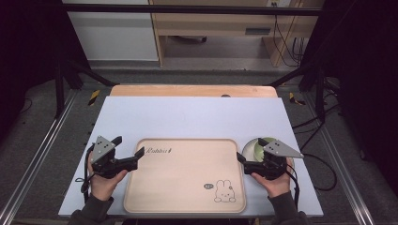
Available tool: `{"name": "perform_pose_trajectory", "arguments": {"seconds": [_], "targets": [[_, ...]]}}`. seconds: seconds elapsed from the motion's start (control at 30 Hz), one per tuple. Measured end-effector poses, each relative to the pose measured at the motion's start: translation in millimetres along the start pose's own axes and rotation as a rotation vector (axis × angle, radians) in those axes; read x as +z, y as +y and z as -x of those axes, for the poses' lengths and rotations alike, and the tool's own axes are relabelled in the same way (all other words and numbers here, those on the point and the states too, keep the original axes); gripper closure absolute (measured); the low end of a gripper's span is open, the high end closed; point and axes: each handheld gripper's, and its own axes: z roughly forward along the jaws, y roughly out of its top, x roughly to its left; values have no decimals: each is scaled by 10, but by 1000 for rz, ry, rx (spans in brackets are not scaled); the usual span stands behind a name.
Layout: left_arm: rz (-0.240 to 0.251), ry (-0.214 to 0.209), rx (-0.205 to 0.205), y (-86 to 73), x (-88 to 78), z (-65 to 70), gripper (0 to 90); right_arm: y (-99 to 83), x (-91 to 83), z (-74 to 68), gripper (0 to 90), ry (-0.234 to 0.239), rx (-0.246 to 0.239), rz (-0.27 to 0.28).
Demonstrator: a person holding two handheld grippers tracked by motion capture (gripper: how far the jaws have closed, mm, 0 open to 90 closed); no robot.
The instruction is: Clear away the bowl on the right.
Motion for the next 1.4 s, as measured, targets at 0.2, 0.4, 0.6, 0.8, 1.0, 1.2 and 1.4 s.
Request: {"name": "perform_pose_trajectory", "arguments": {"seconds": [0.2,0.4,0.6,0.8,1.0,1.2,1.4], "targets": [[-6,4,-4,-16,12,-11,92,-10,-8,18,73,-8,-6,-8],[-7,2,0,-22,2,-10,92,6,-40,36,80,-26,-4,-10],[-4,5,-6,-24,-7,-35,93,26,-76,76,90,-41,7,-11],[-9,5,-8,-34,9,-38,93,36,-142,142,116,-65,9,-1],[-11,3,-7,-39,11,-38,93,80,-224,179,142,-77,5,9],[-9,3,-11,-42,14,-37,93,96,-297,235,152,-100,7,19],[-12,5,-12,-46,19,-45,94,105,-362,309,146,-122,16,21]]}}
